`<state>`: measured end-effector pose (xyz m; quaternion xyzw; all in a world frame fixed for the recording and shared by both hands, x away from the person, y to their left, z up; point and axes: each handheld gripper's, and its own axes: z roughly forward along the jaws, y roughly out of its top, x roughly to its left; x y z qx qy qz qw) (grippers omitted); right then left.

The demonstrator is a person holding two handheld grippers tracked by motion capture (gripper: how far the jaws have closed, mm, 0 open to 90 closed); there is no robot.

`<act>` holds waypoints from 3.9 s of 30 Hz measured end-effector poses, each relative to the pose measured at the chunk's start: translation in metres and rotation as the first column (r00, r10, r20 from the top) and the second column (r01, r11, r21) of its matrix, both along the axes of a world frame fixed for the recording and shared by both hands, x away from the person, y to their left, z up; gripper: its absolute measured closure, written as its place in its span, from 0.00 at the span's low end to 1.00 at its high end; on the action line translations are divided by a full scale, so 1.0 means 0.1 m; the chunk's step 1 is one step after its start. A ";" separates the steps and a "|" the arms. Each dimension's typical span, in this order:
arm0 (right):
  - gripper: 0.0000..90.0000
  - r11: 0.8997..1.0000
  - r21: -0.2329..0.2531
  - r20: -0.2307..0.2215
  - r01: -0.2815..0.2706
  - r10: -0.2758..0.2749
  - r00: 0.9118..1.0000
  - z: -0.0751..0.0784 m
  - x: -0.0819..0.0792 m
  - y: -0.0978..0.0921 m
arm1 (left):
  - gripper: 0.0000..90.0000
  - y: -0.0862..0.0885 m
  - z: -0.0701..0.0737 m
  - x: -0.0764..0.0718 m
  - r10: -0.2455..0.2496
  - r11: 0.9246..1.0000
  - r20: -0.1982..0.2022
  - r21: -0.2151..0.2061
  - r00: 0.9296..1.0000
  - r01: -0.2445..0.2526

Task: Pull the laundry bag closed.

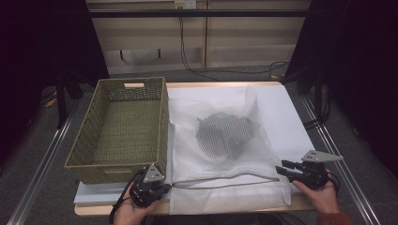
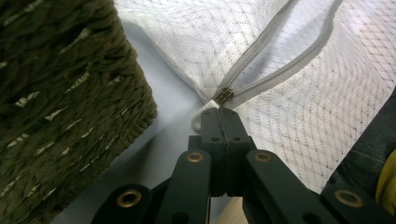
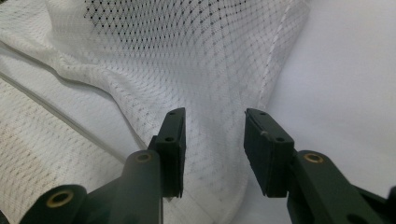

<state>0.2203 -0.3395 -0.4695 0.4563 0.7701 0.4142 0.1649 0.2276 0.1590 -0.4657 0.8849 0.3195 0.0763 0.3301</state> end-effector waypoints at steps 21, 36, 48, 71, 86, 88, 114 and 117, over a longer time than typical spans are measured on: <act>0.62 1.000 0.003 -0.004 -0.018 0.018 1.000 -0.01 0.01 0.04 | 0.85 -0.07 -0.04 0.05 -0.062 0.998 -0.002 -0.028 0.998 0.062; 0.60 1.000 0.003 -0.005 -0.020 0.020 1.000 0.00 0.01 0.05 | 0.86 0.03 0.05 -0.01 -0.051 0.992 -0.059 -0.115 0.997 0.044; 0.60 1.000 0.000 -0.007 -0.028 0.028 1.000 -0.01 0.01 0.07 | 0.78 -0.17 0.07 0.00 -0.064 0.992 -0.037 -0.112 0.997 0.059; 0.60 0.999 0.006 0.010 -0.043 0.042 0.999 0.02 -0.02 0.09 | 0.62 -0.09 -0.01 -0.11 -0.045 0.999 -0.058 -0.026 0.997 0.044; 0.58 0.986 0.015 0.018 -0.165 0.165 0.986 0.11 -0.03 0.43 | 0.99 -0.14 0.00 -0.11 -0.039 0.999 -0.066 -0.017 0.997 0.038; 0.58 0.979 0.019 0.017 -0.203 0.203 0.979 0.13 -0.02 0.53 | 0.99 -0.13 0.01 -0.11 -0.034 0.999 -0.067 -0.024 0.997 0.032; 0.82 0.805 0.106 -0.002 -0.584 0.588 0.809 0.33 0.32 2.18 | 0.99 -0.09 0.20 -0.15 -0.038 0.989 -0.010 -0.146 0.999 0.036; 0.81 0.784 0.082 -0.015 -0.616 0.619 0.785 0.29 0.38 2.38 | 0.99 -0.10 0.23 -0.15 -0.039 0.988 -0.002 -0.151 0.999 0.039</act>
